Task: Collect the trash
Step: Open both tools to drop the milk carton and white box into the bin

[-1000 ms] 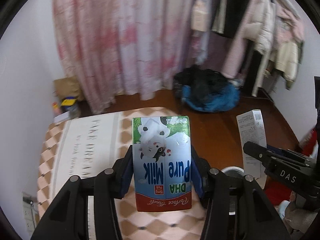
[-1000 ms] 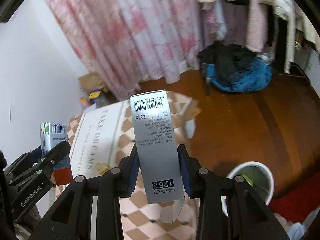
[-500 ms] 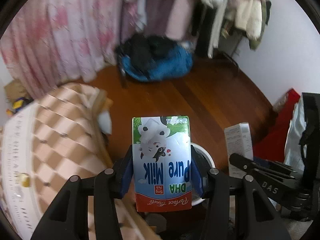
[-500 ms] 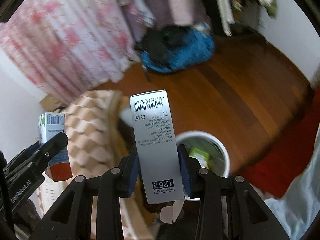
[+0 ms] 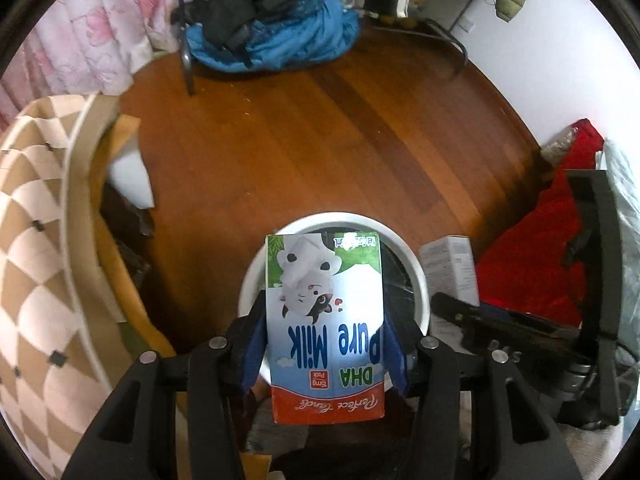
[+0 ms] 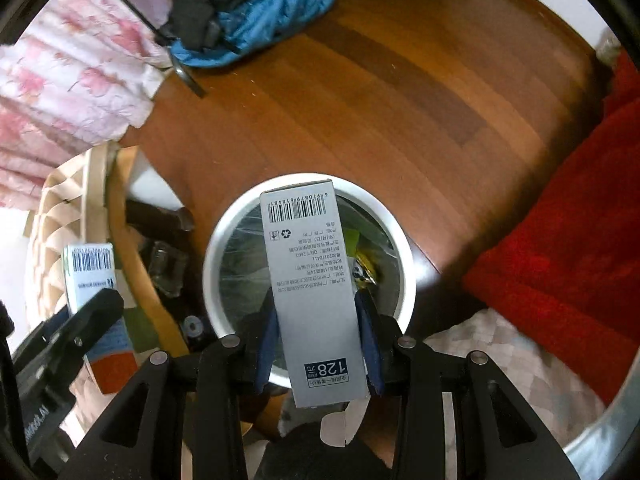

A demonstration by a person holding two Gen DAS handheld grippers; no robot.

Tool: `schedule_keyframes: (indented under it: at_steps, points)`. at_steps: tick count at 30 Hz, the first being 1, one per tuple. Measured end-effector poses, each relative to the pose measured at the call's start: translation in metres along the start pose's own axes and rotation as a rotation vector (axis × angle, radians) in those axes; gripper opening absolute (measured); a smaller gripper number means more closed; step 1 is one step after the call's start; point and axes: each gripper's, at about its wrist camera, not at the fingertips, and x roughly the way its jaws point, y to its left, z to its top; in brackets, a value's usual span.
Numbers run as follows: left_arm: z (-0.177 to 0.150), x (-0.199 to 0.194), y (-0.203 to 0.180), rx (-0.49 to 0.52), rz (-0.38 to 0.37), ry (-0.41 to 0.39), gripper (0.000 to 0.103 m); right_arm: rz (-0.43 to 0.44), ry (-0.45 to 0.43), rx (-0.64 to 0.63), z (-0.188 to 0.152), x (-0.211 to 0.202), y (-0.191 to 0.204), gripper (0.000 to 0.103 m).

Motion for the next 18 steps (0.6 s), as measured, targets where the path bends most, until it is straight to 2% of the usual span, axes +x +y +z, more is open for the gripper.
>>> schedule_keyframes:
  at_steps: [4,6,9,10,12,13,16,18]
  points:
    - [0.003,0.005,-0.003,-0.01,0.005,0.011,0.048,-0.011,0.027,0.011,0.005,0.021,-0.004,0.039]
    - [0.003,0.004,-0.004,-0.004,0.017,0.01,0.053,-0.015,0.033,0.017,0.005,0.025,-0.004,0.04]
    - [0.004,0.003,0.0,-0.011,0.029,0.001,0.066,-0.028,0.041,0.018,0.005,0.027,-0.004,0.041]
    - [0.002,0.0,0.0,-0.01,0.039,-0.004,0.073,-0.035,0.04,0.016,0.004,0.026,-0.004,0.043]
    - [0.003,-0.003,0.004,-0.013,0.051,-0.009,0.075,-0.042,0.032,0.014,0.006,0.022,-0.003,0.061]
    - [0.001,-0.007,0.004,-0.014,0.057,-0.013,0.075,-0.046,0.027,0.013,0.006,0.019,-0.001,0.062]
    - [0.0,-0.015,0.006,-0.014,0.082,-0.023,0.096,-0.074,0.011,0.001,0.005,0.005,0.002,0.072]
    - [-0.002,-0.021,0.008,-0.015,0.093,-0.031,0.096,-0.085,0.008,-0.005,0.002,-0.006,0.004,0.084]
